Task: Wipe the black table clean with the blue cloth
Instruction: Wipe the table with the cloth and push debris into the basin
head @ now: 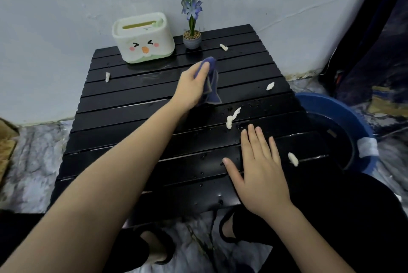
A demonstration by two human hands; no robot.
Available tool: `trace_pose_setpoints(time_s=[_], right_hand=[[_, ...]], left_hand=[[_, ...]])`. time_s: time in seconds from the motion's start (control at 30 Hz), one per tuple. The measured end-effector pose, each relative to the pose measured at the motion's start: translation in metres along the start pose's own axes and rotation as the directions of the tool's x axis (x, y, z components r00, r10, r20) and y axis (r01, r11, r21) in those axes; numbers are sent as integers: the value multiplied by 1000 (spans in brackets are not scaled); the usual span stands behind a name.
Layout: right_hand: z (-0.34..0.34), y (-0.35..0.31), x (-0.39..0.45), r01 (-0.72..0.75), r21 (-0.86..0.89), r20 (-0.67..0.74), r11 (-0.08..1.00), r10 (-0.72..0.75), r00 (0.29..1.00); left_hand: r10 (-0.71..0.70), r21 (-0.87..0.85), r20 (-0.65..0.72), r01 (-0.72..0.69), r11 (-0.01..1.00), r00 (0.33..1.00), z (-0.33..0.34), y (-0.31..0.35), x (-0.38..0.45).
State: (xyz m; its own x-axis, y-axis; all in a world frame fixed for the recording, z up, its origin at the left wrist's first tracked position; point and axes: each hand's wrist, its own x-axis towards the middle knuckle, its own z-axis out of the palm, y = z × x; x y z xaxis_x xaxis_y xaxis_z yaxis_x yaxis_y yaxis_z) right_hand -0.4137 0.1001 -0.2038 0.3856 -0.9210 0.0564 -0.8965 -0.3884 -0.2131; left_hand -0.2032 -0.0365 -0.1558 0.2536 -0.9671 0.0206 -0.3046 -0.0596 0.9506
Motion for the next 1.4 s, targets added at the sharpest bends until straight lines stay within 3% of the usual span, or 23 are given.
trace_pose_setpoints(time_s=[0.17, 0.3, 0.4, 0.47, 0.67, 1.07, 1.17, 1.3, 1.4], right_hand=[[1, 0, 0, -1, 4, 3, 1000, 1, 1000], [0, -1, 0, -8, 2, 0, 1000, 8, 1000], [-1, -2, 0, -8, 5, -2, 1000, 8, 1000], [-1, -2, 0, -11, 14, -3, 1000, 11, 1000], [-2, -5, -3, -86, 5, -19, 996, 87, 996], [1, -4, -3, -114, -23, -13, 993, 113, 993], [0, -4, -4, -112, -28, -14, 993, 111, 994], [-1, -3, -5, -100, 1, -23, 995, 100, 995], [-1, -2, -6, -92, 9, -19, 996, 92, 996]], left_hand=[[122, 137, -18, -118, 984, 992, -89, -11, -81], [55, 364, 243, -144, 920, 969, -142, -39, -149], [30, 672, 358, -280, 686, 933, -136, -66, -170], [75, 756, 393, -368, 542, 917, -123, -71, -168], [170, 694, 528, -538, 478, 832, -59, -59, -128], [258, 511, 590, -602, 614, 765, 84, -11, -36], [225, 512, 546, -534, 673, 807, 89, -9, -33], [153, 294, 313, -249, 923, 937, 68, -2, -38], [166, 209, 187, -204, 956, 968, 23, 2, -52]])
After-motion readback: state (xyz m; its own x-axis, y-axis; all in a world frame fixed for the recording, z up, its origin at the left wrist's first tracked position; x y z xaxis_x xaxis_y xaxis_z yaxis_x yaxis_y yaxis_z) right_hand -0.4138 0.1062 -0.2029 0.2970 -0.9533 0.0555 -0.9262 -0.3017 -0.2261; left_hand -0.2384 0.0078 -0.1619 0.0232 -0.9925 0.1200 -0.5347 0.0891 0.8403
